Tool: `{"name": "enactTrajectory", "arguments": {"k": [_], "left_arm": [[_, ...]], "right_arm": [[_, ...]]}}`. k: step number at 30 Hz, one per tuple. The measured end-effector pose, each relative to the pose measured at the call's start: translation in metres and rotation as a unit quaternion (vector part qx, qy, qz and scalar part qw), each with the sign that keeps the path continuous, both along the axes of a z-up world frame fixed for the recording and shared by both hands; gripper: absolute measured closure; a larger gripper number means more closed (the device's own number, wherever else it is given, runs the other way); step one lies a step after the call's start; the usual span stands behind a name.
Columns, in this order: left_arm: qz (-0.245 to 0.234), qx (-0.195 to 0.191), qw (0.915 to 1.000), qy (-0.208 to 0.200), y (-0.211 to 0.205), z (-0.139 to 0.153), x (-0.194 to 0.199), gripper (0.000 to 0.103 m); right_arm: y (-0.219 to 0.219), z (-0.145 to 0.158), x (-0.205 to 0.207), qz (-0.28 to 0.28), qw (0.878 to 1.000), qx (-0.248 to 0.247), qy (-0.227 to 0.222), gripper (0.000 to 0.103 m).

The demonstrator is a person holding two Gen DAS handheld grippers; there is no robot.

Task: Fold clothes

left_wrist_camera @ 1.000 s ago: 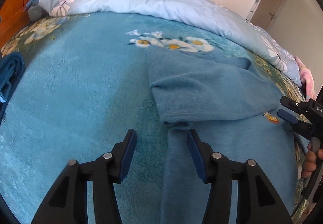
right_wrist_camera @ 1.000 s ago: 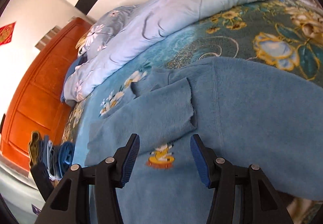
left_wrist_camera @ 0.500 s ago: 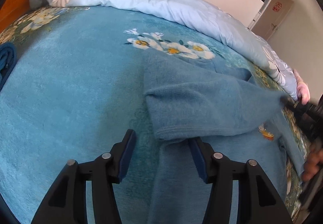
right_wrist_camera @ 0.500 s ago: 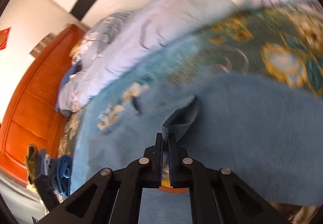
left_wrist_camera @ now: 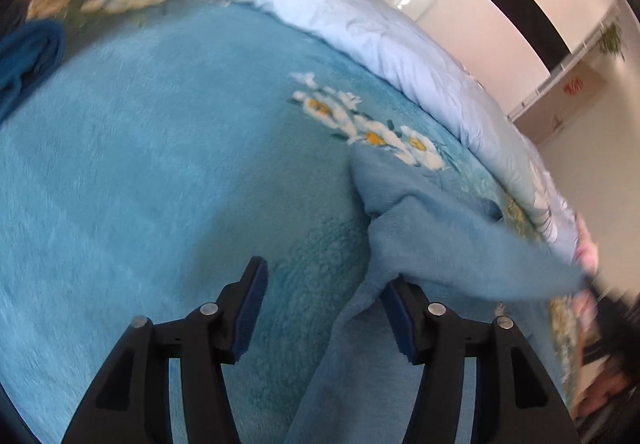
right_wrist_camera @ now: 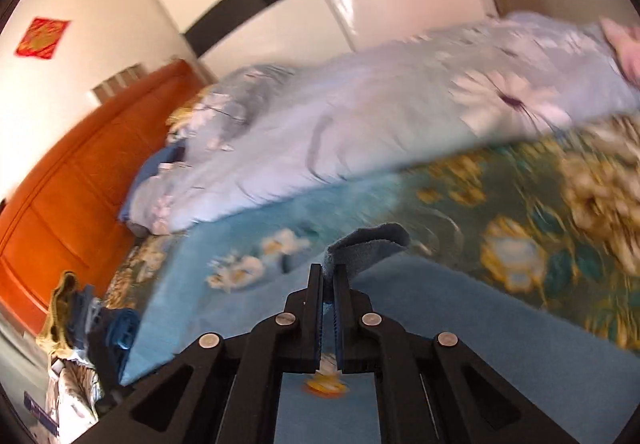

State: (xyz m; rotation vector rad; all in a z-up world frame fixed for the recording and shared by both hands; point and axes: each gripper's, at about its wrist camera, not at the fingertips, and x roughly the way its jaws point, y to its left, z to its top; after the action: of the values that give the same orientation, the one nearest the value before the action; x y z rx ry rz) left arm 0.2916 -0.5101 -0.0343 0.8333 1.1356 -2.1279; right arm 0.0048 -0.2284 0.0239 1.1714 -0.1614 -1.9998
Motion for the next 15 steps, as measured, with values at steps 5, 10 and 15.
{"name": "enactTrajectory", "arguments": {"k": [5, 10, 15], "left_arm": [[0.003, -0.007, 1.0, -0.004, 0.004, -0.001, 0.0, 0.044], [-0.006, 0.002, 0.9999, -0.009, 0.002, 0.001, -0.001, 0.044], [-0.032, -0.027, 0.9984, -0.038, 0.013, 0.013, 0.006, 0.044]], "right_arm": [[0.015, -0.033, -0.003, -0.011, 0.999, 0.025, -0.026, 0.099], [0.015, -0.051, -0.007, -0.011, 0.998, 0.035, -0.049, 0.099], [0.016, -0.051, -0.008, -0.013, 0.998, 0.036, -0.047, 0.096]]}}
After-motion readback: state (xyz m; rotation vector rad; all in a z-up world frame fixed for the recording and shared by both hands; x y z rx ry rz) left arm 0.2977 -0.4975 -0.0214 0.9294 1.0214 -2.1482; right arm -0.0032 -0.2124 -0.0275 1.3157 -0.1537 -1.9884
